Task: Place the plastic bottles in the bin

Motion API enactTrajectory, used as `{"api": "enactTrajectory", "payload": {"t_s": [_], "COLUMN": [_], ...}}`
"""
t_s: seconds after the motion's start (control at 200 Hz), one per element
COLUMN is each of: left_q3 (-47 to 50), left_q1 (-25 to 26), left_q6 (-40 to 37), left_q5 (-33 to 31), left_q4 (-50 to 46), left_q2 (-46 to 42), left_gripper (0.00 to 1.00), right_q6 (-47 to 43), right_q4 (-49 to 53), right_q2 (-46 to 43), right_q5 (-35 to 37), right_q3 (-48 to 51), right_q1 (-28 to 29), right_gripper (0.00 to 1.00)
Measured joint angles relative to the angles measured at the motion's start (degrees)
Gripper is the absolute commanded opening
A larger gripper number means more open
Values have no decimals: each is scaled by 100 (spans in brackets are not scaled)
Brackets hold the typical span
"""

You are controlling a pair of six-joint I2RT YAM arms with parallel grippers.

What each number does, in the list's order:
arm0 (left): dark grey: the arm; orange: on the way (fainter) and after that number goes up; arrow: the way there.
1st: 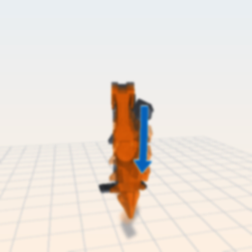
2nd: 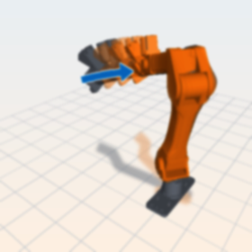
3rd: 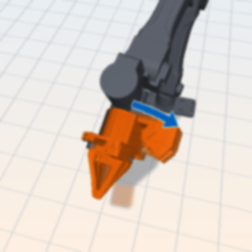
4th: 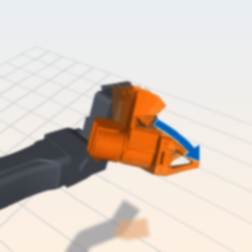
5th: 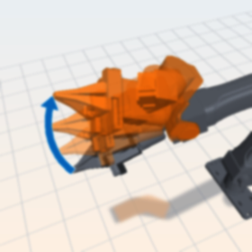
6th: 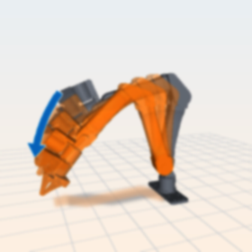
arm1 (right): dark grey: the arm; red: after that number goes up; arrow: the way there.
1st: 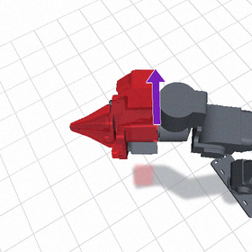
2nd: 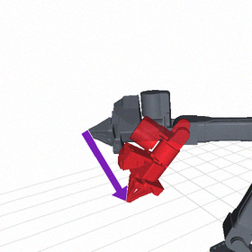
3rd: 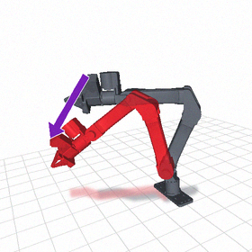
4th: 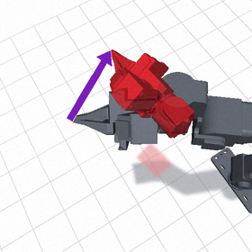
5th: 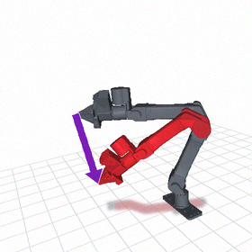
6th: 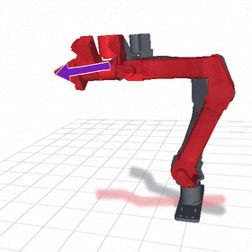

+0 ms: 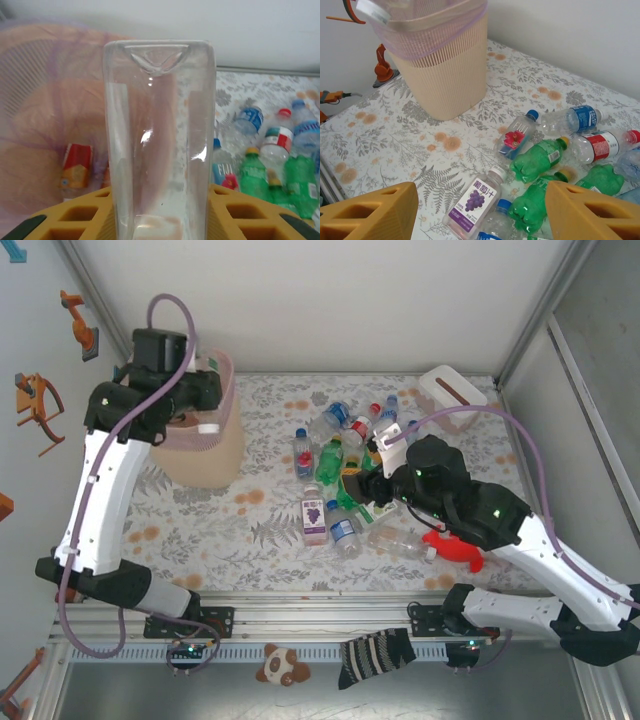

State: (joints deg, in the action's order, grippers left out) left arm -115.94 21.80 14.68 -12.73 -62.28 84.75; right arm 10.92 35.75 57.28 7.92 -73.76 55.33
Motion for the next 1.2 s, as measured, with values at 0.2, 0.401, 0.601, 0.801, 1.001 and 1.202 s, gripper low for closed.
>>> {"api": "enactTrajectory", "payload": {"t_s": [0.2, 0.401, 0.601, 0.801, 1.001, 1.202], "left_q3": [-839, -885, -739, -275, 455, 938], "left_q1": [-686, -1314, -1718, -1788, -1788, -1788], "left_q6": [-557, -1226, -1650, -1860, -1923, -1740], "left_q5": [575, 1523, 2063, 2413, 2479, 2673], "left_q4": [-39, -39, -52, -125, -140, 184], "left_q2": [555, 1016, 1322, 1519, 1674, 1823], "left_gripper": [39, 38, 37, 37, 37, 37], "right_q6": [-2, 0, 2, 4, 4, 7], "right_q4": [-20, -20, -22, -22, -22, -22], "right_q2": [44, 39, -33, -81, -105, -105], "right_q5": [-39, -37, -35, -33, -13, -15], "right_q3": [-42, -48, -48, -48, -42, -42], "right_q1": [0, 0, 0, 0, 0, 0], "right_gripper": [67, 67, 66, 66, 67, 66]}}
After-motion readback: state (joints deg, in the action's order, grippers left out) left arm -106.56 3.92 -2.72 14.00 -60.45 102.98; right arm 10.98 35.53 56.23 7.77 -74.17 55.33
